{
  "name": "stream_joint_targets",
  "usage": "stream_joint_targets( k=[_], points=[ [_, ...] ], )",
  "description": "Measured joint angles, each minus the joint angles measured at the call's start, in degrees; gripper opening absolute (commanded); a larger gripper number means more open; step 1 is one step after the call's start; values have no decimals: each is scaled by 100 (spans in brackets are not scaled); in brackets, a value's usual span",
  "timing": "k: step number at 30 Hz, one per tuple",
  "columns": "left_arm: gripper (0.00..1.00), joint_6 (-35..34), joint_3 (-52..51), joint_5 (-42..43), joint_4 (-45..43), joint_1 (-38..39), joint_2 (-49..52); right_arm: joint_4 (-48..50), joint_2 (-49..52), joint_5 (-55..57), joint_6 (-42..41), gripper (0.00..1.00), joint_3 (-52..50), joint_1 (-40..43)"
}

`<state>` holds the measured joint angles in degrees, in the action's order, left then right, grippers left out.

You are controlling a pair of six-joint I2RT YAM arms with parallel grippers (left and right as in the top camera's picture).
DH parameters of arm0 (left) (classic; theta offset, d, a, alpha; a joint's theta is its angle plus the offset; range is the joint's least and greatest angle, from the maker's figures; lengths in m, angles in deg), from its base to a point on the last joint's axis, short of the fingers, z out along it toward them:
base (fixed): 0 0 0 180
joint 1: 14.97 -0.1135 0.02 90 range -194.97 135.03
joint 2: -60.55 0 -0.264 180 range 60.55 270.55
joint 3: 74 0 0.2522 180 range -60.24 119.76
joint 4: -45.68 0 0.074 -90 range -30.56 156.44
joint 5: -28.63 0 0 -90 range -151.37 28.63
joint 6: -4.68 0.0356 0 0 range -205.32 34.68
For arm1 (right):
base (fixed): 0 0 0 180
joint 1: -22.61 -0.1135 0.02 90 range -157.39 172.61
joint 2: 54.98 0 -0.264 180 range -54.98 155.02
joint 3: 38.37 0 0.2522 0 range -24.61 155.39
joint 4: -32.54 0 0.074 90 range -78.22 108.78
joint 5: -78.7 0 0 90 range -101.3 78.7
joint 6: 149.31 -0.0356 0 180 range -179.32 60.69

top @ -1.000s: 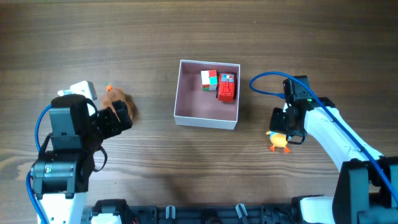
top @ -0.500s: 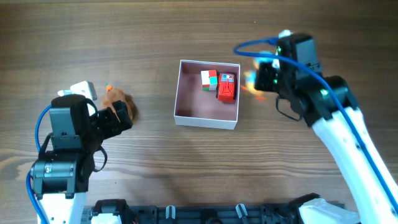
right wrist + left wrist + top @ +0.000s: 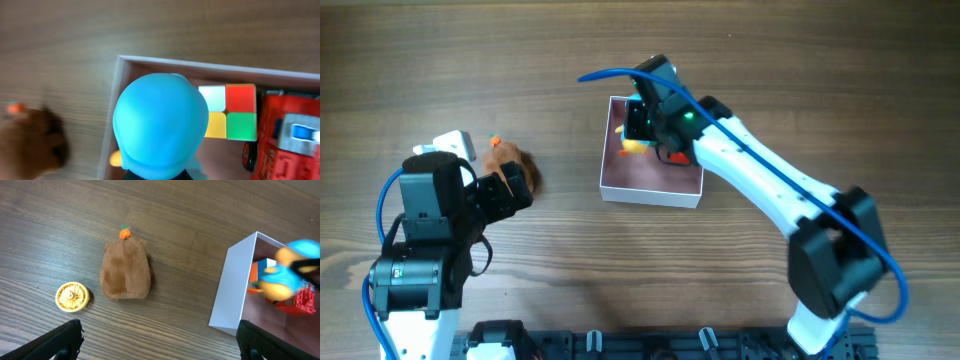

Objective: Pack container
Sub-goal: 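Lower the duck into the box's left side and open the right gripper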

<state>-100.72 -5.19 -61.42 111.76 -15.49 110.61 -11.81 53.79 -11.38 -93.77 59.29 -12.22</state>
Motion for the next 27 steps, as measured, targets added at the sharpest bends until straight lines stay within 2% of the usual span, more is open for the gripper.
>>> stream_joint_targets(
  k=[5,7,9,11,12,14,15,17,21,24,27],
  points=[
    [100,0,0,0,2,0,0,151,721,-144,245,4,59,0],
    [100,0,0,0,2,0,0,155,874,-186,310,20,61,0],
    [100,0,0,0,0,0,0,195,911,-249,404,26,61,0],
    [100,0,0,0,2,0,0,295,911,-328,474,47,70,0],
    [100,0,0,0,0,0,0,319,911,-358,472,54,72,0],
    [100,0,0,0,0,0,0,328,911,-452,584,62,103,0],
    [100,0,0,0,0,0,0,334,911,-525,629,62,140,0],
    [100,0,0,0,0,0,0,170,909,-595,756,54,203,0],
    [100,0,0,0,2,0,0,-326,739,-407,800,51,212,0],
    [100,0,0,0,9,0,0,-863,-251,293,728,30,212,0],
    [100,0,2,0,28,0,0,-1449,-1364,1029,437,14,256,144]
  ],
)
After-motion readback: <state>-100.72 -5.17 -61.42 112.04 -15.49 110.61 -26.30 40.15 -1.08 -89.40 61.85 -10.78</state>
